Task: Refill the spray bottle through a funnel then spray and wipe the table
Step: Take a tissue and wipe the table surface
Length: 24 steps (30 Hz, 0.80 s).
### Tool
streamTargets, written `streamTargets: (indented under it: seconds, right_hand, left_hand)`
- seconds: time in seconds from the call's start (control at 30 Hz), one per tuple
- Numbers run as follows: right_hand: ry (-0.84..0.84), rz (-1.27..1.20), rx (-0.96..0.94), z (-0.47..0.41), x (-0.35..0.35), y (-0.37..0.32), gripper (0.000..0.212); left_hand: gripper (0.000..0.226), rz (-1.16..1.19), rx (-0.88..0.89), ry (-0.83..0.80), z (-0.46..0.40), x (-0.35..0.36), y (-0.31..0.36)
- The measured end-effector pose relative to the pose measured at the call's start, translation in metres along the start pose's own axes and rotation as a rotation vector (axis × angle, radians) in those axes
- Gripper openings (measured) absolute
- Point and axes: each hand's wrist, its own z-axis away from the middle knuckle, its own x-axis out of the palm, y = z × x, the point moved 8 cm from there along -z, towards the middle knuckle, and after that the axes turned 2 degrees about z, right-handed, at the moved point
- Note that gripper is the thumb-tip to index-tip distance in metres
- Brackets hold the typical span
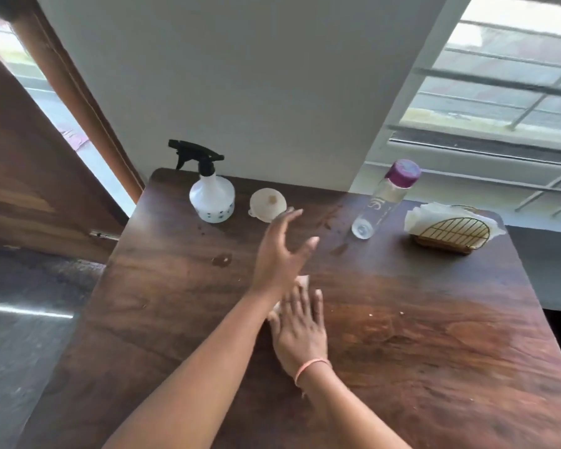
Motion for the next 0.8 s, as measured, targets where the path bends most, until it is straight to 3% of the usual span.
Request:
streamTargets:
  seconds: [0.1,0.17,0.27,0.37,0.53,0.67,0.8]
  right_hand:
    - [0.02,0.016,0.302,-0.01,-0.013,0.101,0.074]
    - [-0.031,0.021,0.479,-0.008,-0.017,0.16,0.071]
    - [-0.027,0.004,0.621,-0.008,-0.021,0.194,0.071]
    - [0.047,0.002,0.541,-0.026,-0.019,0.165,0.077]
    - [0.017,-0.012,0.069,-0.057,-0.012,0.071,0.06]
    - [0.045,-0.016,0.222,-0.094,-0.027,0.125,0.07]
    - [-0.013,-0.049,0.439,-0.143,-0.039,0.181,0.071]
  left_hand:
    - [0.085,0.026,0.008,-0.174,-0.035,0.062,0.024]
    - [0.097,0.012,0.013,-0.23,-0.055,0.093,0.031]
    - [0.107,-0.062,0.034,-0.289,-0.081,0.131,0.033]
    - [0.097,-0.127,0.072,-0.324,-0.1,0.153,0.03]
    - [0.05,-0.109,0.119,-0.365,-0.117,0.156,0.032]
    - [0.041,-0.02,0.131,-0.152,-0.13,0.097,0.043]
    - [0.055,-0.034,0.172,-0.018,-0.129,0.045,0.047]
